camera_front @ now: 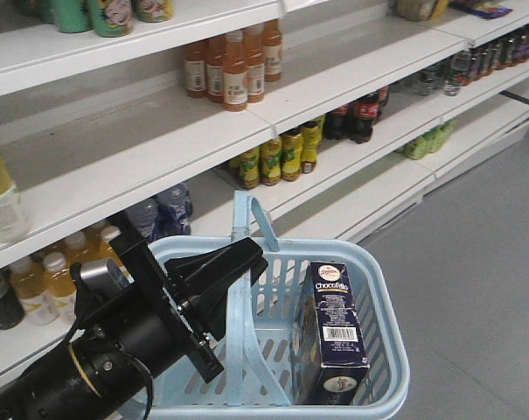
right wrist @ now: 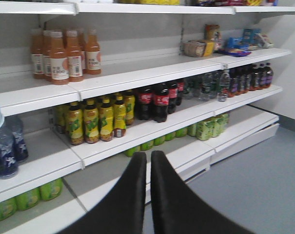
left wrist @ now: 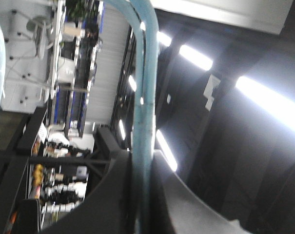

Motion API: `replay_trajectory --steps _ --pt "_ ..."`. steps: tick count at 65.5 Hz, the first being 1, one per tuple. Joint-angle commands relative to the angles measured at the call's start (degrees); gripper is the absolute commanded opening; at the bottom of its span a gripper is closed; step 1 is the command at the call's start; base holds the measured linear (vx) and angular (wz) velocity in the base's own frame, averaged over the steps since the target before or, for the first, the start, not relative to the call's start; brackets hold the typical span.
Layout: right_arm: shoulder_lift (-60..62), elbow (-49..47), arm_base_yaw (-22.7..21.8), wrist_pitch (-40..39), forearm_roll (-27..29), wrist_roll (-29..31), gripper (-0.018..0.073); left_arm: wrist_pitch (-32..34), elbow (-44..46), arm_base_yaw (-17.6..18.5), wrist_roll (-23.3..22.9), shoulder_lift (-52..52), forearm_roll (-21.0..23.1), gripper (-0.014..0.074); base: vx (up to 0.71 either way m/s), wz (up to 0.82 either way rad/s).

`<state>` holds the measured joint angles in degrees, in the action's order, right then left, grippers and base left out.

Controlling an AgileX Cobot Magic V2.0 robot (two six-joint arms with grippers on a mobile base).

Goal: Left arm holds basket, right arm returns cookies
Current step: 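Turn the base away from the shelves, keeping the basket held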

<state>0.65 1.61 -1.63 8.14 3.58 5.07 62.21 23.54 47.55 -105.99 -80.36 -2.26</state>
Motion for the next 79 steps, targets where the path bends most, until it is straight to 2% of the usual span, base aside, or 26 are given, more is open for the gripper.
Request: replay_trajectory --steps 1,79 --pt "0.7 1.0 0.0 -4.3 -0.2 0.5 -0.0003 16.4 1.5 0.4 -0.1 1.7 0.4 -0.0003 0.03 -0.56" --pt "0.7 1.0 0.0 -4.3 -0.2 0.5 -0.0003 16.4 1.5 0.4 -0.1 1.7 0.4 -0.0003 -0.03 -0.50"
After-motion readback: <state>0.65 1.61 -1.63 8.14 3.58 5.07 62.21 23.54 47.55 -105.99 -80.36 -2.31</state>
